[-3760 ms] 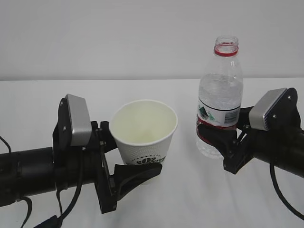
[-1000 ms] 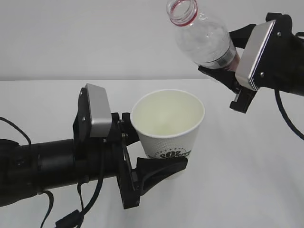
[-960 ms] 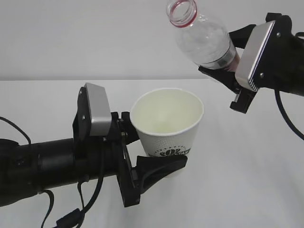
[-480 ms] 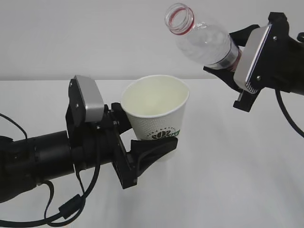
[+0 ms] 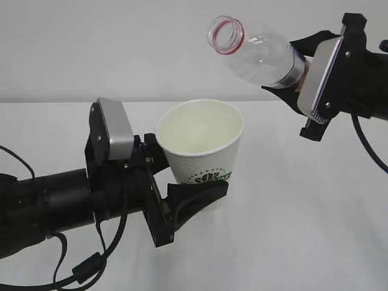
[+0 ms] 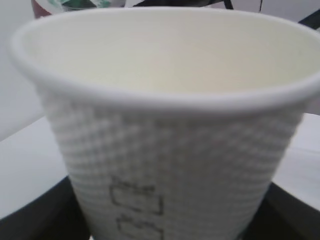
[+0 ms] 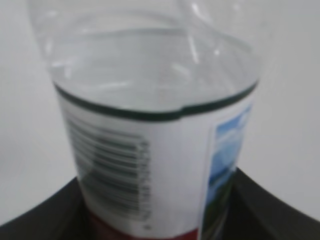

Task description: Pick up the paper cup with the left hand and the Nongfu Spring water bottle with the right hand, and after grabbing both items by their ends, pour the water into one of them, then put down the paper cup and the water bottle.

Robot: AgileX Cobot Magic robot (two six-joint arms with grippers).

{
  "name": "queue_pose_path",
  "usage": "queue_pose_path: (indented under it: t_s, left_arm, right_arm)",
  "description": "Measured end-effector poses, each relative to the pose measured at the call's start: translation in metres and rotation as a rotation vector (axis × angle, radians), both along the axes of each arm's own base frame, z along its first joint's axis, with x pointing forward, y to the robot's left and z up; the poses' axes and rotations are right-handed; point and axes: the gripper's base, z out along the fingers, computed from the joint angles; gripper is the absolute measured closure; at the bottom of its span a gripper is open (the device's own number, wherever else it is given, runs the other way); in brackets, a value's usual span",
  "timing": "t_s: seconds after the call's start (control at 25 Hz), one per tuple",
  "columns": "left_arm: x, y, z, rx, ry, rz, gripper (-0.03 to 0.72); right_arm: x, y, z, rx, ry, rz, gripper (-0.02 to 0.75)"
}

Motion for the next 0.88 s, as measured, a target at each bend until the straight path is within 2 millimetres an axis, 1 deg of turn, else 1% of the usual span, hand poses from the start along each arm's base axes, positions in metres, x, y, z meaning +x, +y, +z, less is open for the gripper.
queue_pose_path:
  t_s: [0.6,0.88]
  left_arm:
    - [-0.0009,-0.0003,-0.0002,0.004,-0.003,-0.010,0.124]
    - [-0.0009,-0.0003,-0.0002,0.004,-0.003,-0.010,0.124]
  right_arm:
    - [0.0026,-0.0026,0.0041,-0.042,-0.085,-0.027,0.289]
    - [0.0030,-0.0031,0.0045,-0.095,-0.128,-0.025,0.289]
